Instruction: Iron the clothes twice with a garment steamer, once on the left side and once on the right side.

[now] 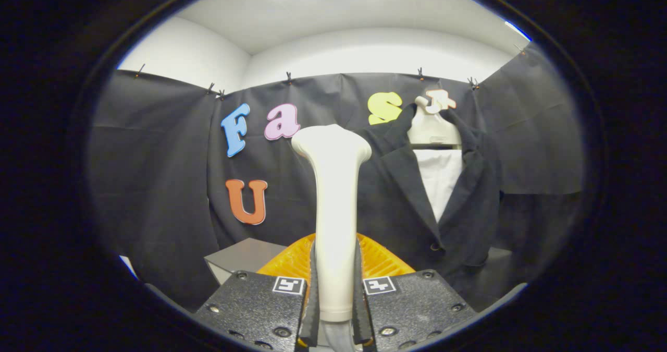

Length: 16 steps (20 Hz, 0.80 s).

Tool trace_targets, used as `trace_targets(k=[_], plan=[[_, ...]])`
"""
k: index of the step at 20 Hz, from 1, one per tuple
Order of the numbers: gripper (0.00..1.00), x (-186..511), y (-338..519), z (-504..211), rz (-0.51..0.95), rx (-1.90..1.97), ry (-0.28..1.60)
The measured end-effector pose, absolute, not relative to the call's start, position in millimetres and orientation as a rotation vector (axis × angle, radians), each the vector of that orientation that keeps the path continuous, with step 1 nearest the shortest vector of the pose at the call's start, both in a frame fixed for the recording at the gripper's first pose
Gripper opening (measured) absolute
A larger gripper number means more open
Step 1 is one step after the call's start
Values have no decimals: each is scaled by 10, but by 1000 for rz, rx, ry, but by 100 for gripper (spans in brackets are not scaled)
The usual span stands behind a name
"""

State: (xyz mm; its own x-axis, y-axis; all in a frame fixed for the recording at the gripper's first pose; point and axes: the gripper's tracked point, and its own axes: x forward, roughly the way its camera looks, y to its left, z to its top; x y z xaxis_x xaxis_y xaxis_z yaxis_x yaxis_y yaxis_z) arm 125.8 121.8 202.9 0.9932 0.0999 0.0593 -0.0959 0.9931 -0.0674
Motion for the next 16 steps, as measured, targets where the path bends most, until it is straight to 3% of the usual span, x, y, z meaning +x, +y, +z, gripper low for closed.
trace_targets(k=[7, 16], plan=[[28, 1516, 520, 2058, 48, -82, -86], [28, 1797, 314, 1904, 39, -77, -103]])
